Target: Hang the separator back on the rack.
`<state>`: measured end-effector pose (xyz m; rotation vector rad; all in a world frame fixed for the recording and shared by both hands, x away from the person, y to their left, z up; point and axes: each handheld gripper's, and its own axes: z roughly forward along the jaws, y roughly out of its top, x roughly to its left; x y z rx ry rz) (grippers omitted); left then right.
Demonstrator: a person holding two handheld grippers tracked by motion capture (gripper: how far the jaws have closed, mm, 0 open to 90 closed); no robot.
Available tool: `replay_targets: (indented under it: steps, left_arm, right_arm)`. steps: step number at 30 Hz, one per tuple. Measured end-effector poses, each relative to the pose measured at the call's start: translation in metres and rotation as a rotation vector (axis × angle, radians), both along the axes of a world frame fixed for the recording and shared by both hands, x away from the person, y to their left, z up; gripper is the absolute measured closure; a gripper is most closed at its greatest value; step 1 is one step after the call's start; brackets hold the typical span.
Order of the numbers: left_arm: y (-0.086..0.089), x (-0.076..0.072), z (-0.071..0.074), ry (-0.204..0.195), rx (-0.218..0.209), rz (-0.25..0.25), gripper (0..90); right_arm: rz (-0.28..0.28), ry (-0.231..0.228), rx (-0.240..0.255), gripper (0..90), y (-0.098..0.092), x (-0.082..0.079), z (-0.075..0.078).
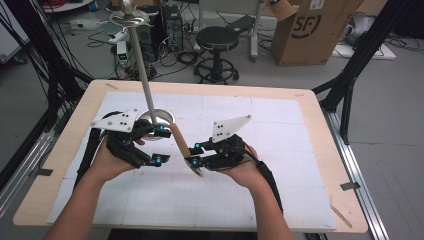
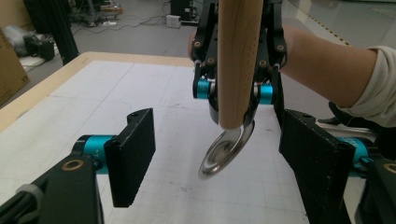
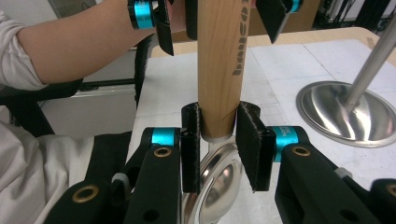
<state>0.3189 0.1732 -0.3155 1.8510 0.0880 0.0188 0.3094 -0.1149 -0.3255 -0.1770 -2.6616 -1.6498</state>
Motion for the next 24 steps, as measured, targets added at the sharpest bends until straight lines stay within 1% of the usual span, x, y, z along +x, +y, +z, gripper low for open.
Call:
replay_targets:
  steps: [2,5,8,11,13,14,17,18,20,22,24]
  left_arm:
    - [-0.003,0.0,0.0,0.011,-0.004,-0.011,28.0]
    - [-0.008,0.0,0.003,0.004,0.0,-0.021,28.4]
    - [-0.015,0.0,0.004,-0.005,0.003,-0.046,30.9]
    - [-0.019,-0.001,0.003,-0.008,0.009,-0.054,33.0]
    - [-0.021,0.0,0.002,-0.003,0.005,-0.06,34.6]
    - [-0.021,0.0,0.001,-0.01,0.005,-0.064,36.1]
    - [-0.021,-0.001,0.001,-0.012,0.001,-0.06,38.8]
    - [-0.021,-0.001,0.002,-0.026,0.001,-0.057,40.8]
    - [-0.02,-0.001,0.003,-0.024,-0.014,-0.061,43.5]
    - [-0.019,-0.001,0.003,-0.035,-0.024,-0.058,45.8]
    - [-0.019,-0.002,0.004,-0.049,-0.02,-0.055,46.7]
  right_arm:
    - [0.003,0.0,-0.005,71.5,0.002,0.0,0.0]
    - [0.006,0.001,-0.006,71.4,0.004,0.0,-0.001]
    - [0.011,0.0,-0.007,71.4,0.006,-0.001,0.0]
    - [0.015,0.003,-0.001,71.4,0.007,-0.002,0.0]
    - [0.017,0.002,-0.002,71.4,0.007,-0.002,0.001]
    - [0.019,0.0,-0.001,71.4,0.008,-0.002,0.001]
    - [0.019,-0.001,-0.004,71.5,0.008,-0.002,0.0]
    - [0.019,0.0,-0.004,71.4,0.009,-0.002,0.001]
    - [0.019,0.0,-0.005,71.4,0.009,-0.003,0.001]
    - [0.019,-0.002,-0.006,71.4,0.009,-0.002,0.0]
    - [0.021,0.002,-0.008,71.4,0.009,-0.002,0.0]
